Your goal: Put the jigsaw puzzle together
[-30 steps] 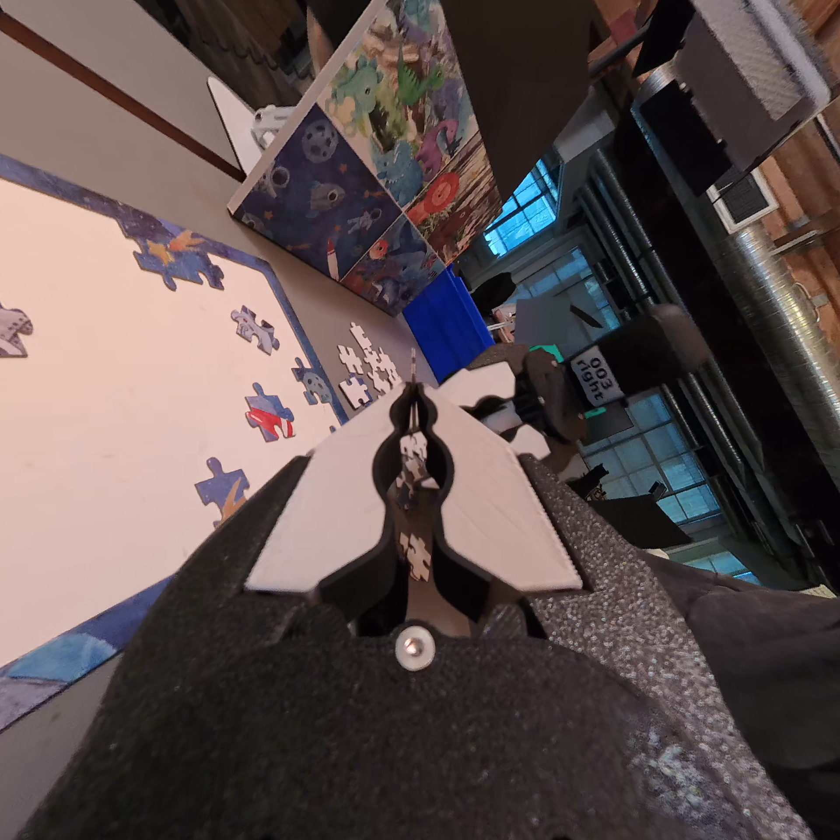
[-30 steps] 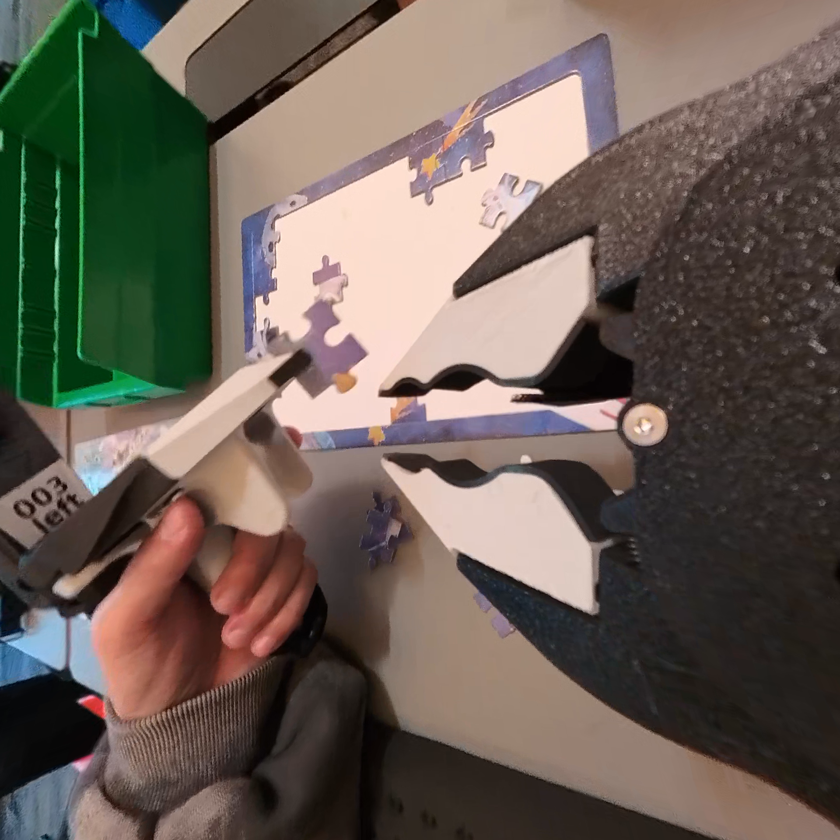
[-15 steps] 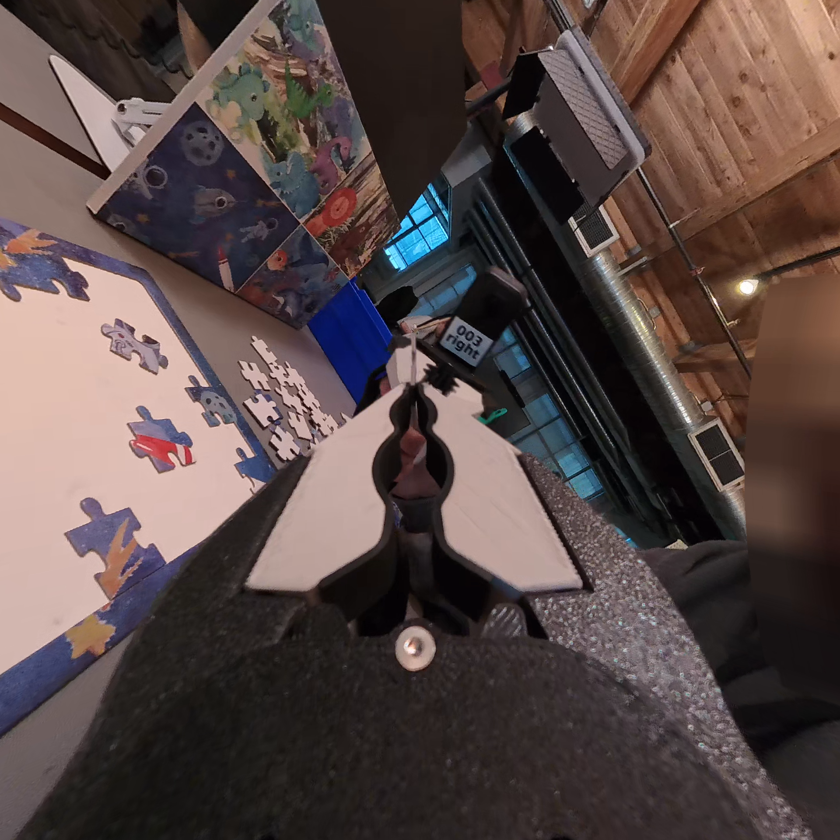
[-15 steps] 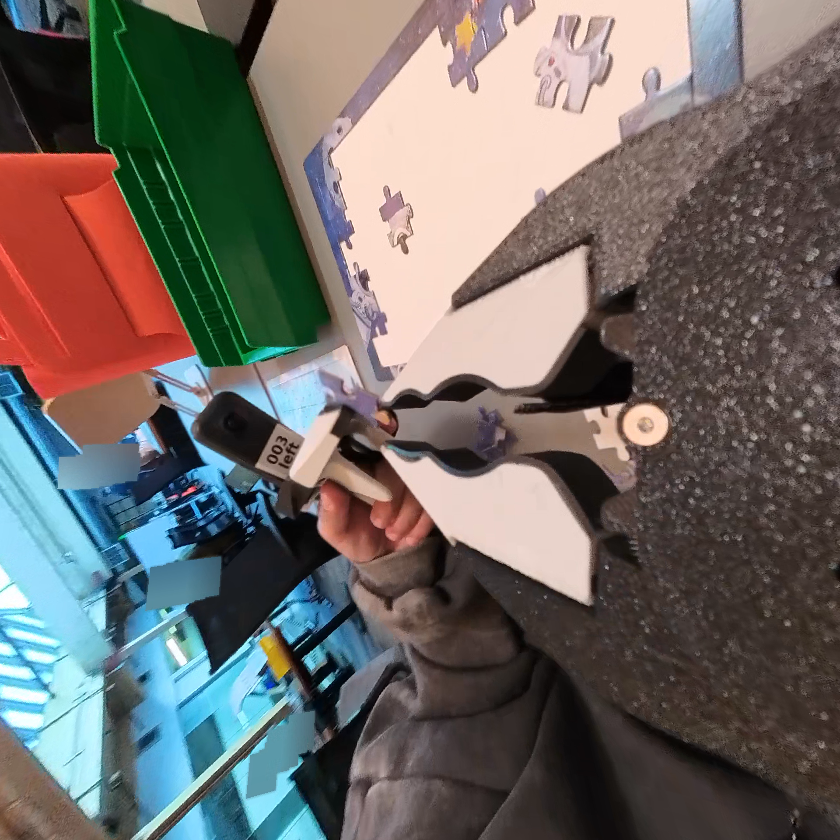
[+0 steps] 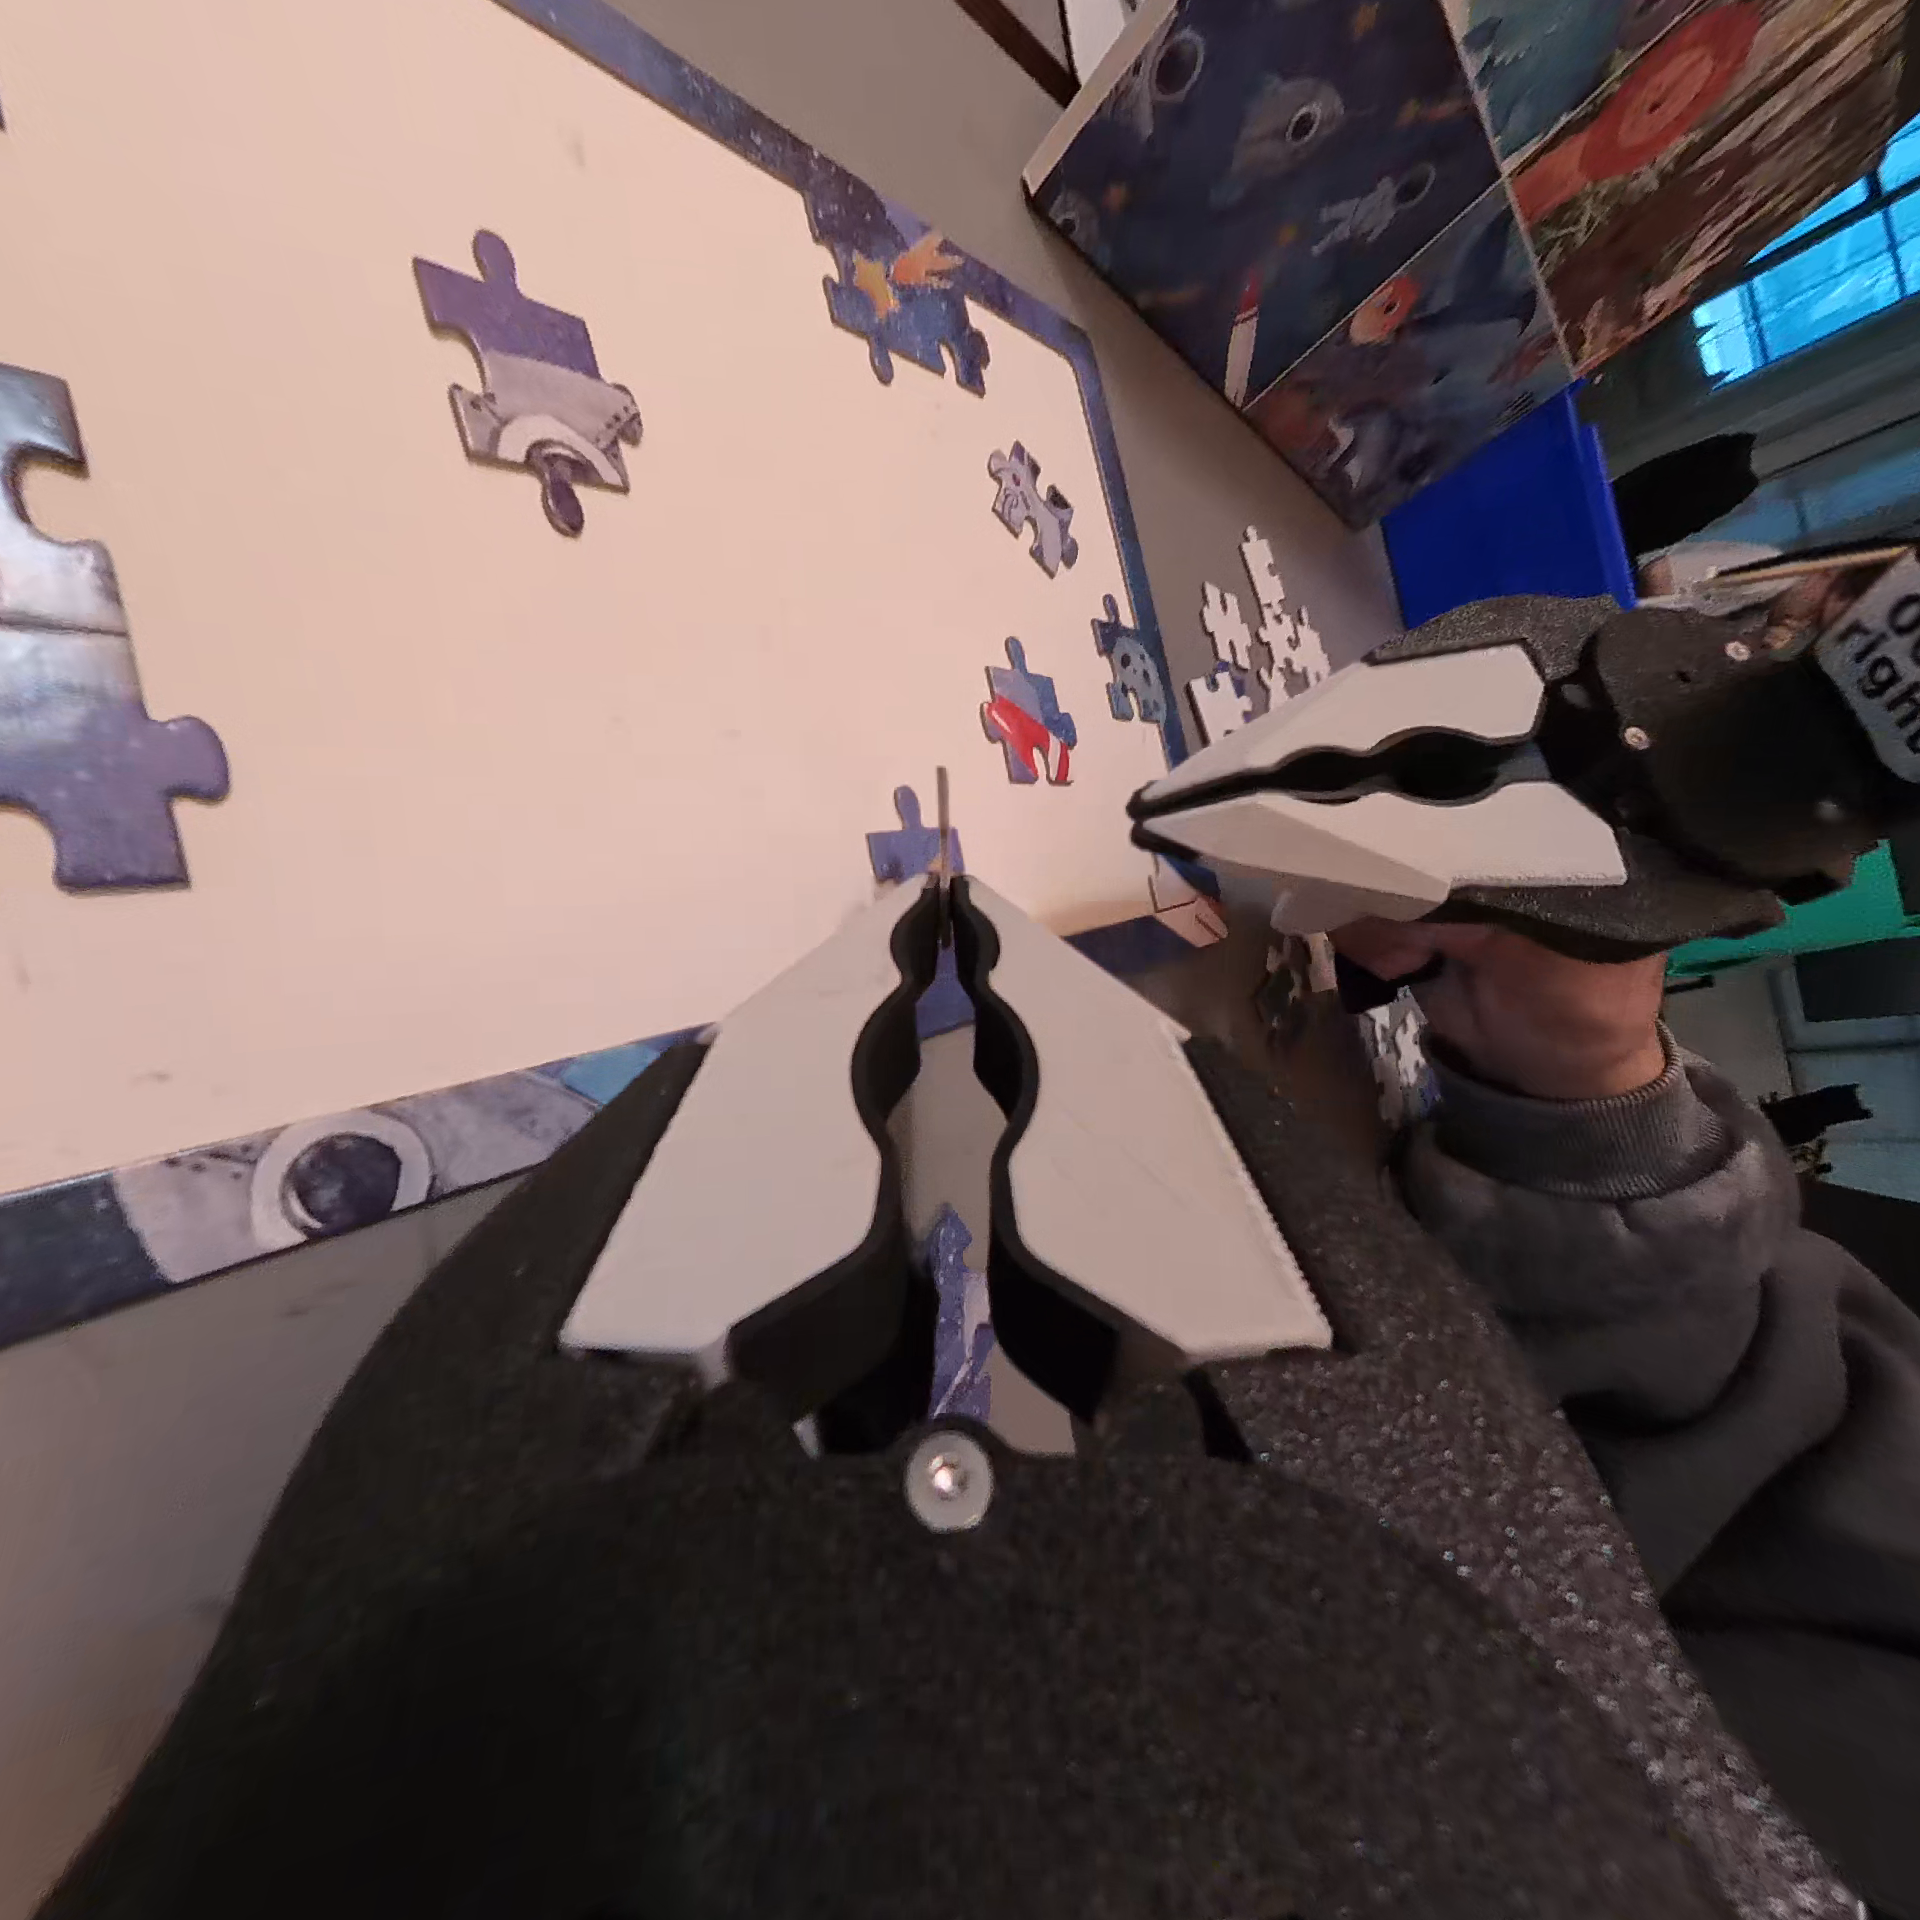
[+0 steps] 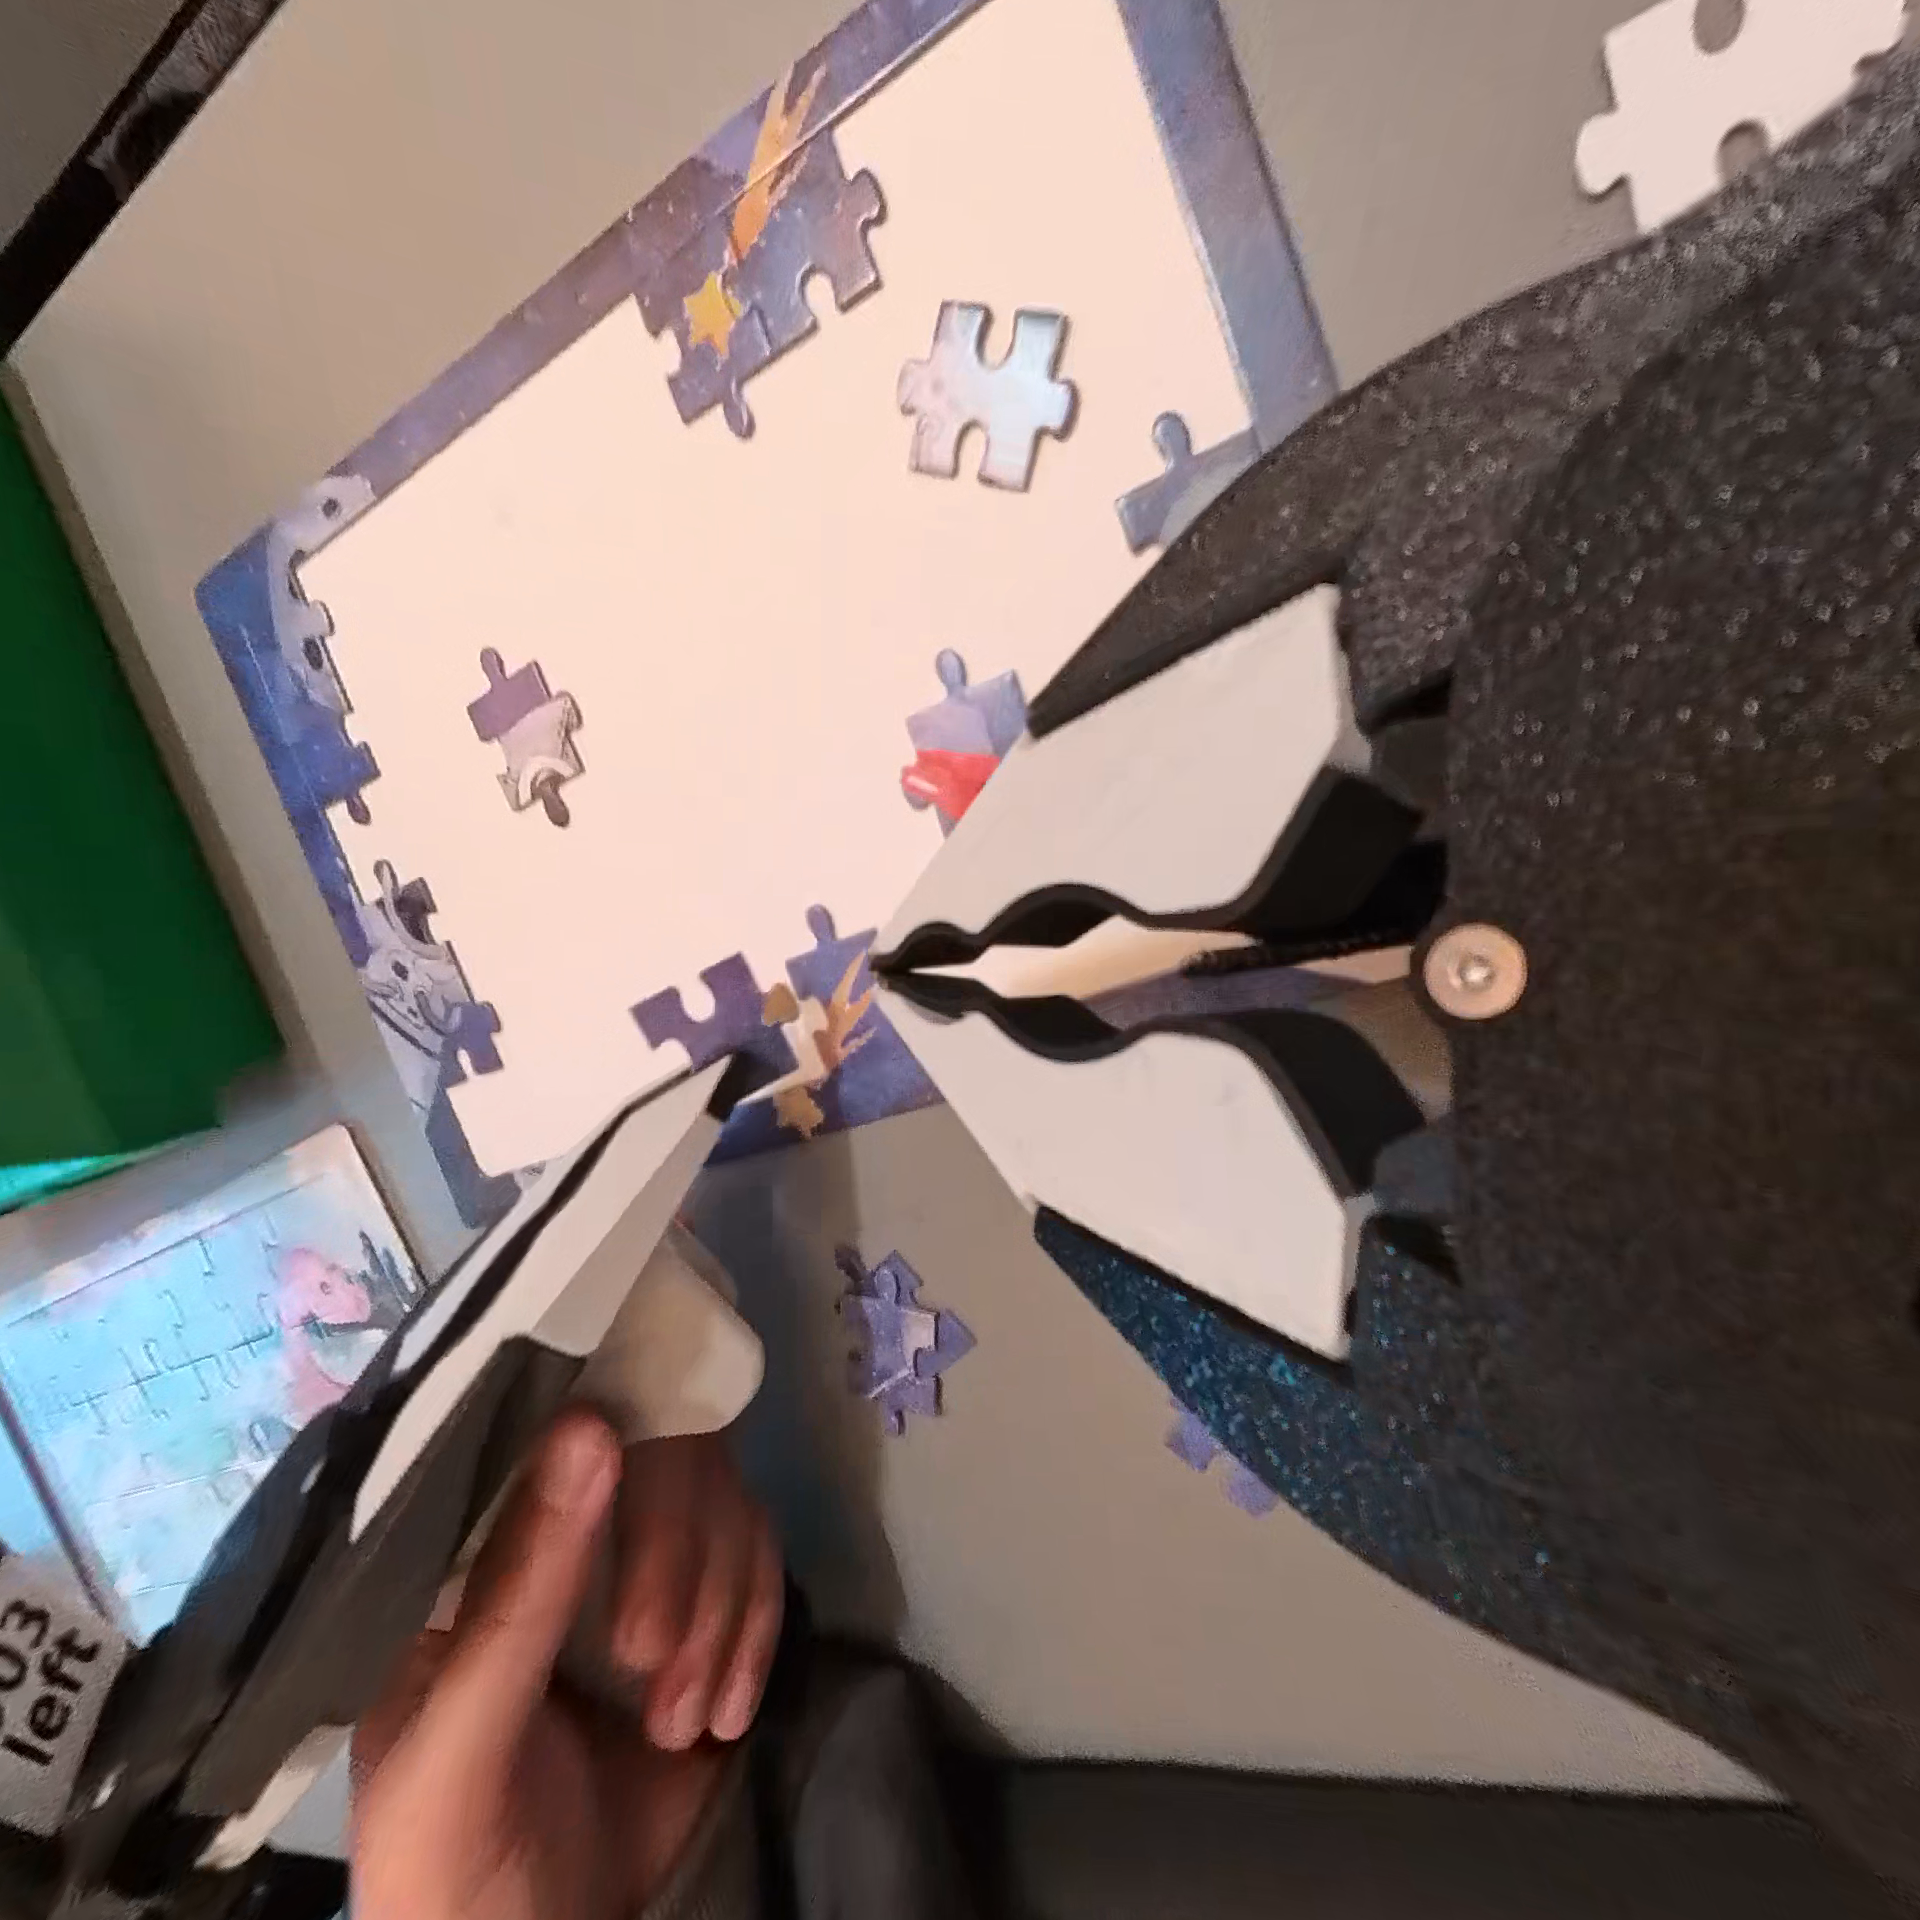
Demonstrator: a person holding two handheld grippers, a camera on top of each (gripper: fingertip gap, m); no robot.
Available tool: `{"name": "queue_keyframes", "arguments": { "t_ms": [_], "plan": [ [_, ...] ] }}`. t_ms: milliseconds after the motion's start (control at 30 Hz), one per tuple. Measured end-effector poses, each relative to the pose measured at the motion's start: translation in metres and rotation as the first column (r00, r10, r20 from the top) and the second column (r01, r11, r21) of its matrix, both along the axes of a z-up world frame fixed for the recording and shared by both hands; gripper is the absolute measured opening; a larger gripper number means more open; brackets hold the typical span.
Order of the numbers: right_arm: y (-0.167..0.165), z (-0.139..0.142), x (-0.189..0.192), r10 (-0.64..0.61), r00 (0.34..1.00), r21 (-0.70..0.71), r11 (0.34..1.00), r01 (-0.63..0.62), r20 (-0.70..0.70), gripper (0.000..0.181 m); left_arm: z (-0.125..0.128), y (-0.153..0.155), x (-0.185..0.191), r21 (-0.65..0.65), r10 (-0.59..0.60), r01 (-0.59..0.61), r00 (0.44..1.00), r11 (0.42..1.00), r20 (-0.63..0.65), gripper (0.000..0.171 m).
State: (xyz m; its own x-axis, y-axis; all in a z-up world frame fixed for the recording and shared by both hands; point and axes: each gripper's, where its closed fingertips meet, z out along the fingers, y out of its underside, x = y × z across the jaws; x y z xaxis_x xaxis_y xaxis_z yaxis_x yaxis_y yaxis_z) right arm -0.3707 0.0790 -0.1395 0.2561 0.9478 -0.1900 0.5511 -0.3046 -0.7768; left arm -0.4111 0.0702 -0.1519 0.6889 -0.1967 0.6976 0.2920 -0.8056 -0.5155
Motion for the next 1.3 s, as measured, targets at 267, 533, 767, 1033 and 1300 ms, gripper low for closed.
{"name": "queue_keyframes", "arguments": {
  "t_ms": [267,533,767,1033,1300],
  "plan": [
    [-0.011,-0.025,-0.016,0.037,0.994,0.051,0.998,-0.043,0.105,0.000,-0.004,-0.004,-0.004,-0.015,-0.004,0.003,0.999,1.000,-0.053,0.001],
    [-0.011,-0.031,-0.023,0.042,0.990,0.091,0.994,-0.055,0.137,0.000,-0.010,-0.005,-0.003,-0.033,-0.016,0.014,0.998,0.999,-0.054,0.001],
    [0.000,-0.023,-0.033,0.005,0.994,0.140,0.990,-0.020,0.107,0.000,-0.014,-0.005,-0.002,-0.046,-0.014,0.011,0.998,0.999,-0.067,0.001],
    [0.008,-0.023,-0.036,-0.010,0.992,0.147,0.989,-0.009,0.123,0.000,-0.014,-0.006,-0.002,-0.048,-0.019,0.016,0.998,0.999,-0.065,0.001],
    [0.006,-0.032,-0.026,0.000,0.986,0.120,0.993,-0.020,0.166,0.000,-0.014,-0.006,-0.001,-0.049,-0.025,0.022,0.998,0.999,-0.062,0.001]
  ]
}}
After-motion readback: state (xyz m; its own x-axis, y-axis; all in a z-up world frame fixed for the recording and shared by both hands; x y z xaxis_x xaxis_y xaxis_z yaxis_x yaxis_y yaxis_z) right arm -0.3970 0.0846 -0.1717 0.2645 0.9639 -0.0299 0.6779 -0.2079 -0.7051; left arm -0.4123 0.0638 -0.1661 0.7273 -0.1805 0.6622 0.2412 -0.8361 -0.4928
